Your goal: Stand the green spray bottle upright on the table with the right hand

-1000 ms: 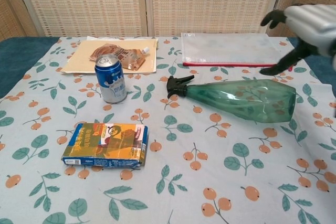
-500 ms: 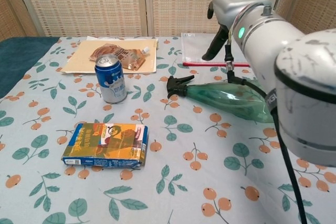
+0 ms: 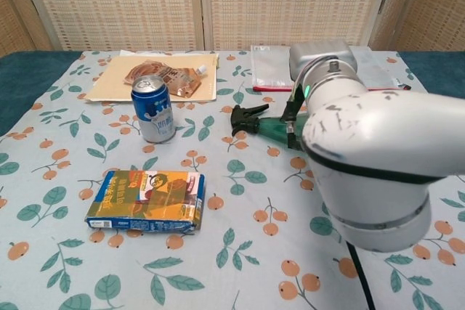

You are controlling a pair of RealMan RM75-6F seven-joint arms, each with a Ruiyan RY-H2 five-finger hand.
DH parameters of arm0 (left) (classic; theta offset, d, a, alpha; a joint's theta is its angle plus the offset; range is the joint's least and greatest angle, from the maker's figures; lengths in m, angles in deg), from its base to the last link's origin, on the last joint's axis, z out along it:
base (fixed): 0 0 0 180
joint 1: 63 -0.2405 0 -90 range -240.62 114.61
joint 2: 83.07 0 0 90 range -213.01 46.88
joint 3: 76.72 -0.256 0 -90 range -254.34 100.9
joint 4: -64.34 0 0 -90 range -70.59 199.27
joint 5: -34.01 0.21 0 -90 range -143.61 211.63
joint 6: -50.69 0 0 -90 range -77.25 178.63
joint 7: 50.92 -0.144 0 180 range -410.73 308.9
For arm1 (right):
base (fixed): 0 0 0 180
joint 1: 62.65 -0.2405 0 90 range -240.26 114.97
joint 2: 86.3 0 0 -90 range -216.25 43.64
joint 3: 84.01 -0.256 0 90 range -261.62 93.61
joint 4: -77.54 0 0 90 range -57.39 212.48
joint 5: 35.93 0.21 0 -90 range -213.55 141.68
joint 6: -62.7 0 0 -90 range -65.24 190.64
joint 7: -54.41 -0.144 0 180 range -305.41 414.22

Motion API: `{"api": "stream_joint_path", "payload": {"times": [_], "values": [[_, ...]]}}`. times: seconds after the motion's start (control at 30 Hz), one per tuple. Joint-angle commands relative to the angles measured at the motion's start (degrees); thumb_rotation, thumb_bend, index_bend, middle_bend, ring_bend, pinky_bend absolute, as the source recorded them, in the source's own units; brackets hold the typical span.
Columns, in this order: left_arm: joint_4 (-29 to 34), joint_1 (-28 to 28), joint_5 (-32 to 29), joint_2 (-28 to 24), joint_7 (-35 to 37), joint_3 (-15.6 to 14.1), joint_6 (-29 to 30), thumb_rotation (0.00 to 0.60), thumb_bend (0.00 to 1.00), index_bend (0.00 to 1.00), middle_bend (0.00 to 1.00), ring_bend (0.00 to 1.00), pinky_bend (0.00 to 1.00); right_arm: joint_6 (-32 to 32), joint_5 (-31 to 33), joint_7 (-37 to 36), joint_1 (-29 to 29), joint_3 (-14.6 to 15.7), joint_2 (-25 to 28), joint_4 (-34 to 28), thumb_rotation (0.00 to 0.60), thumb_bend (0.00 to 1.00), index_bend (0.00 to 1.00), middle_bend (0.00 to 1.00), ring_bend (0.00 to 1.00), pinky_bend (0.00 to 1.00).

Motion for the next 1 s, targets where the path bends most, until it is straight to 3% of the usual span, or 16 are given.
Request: {"api": "stream_joint_path", "payload": {"times": [0.03, 0.2, 1.0], "values": [[0.0, -0.1, 0.0, -0.2, 0.7, 0.0, 0.0, 0.600, 0.23, 0.00, 0.00, 0.00, 0.00, 0.4, 0.7, -0.9, -0.9, -0.4, -1.5, 1.7, 0.600, 0.00, 0.30, 0.25, 0.00, 0.00], [0.1, 0.0, 0.2, -0.5, 1.2, -0.2, -0.3, 0.600, 0.23, 0.00, 0.00, 0.00, 0.00, 0.1, 2.9, -1.2, -1.9, -2.0, -2.7, 3.8, 0.600, 0.00, 0.30, 0.25, 0.00, 0.00], [0.1, 0.3, 0.5, -1.0, 2.7, -0.5, -0.8, 0.600, 0.23, 0.00, 0.00, 0.00, 0.00, -4.4, 2.8, -4.8, -3.4, -1.0, -6.4, 16.3, 0.600, 0.00, 0.33, 0.28, 0.00, 0.00]]}}
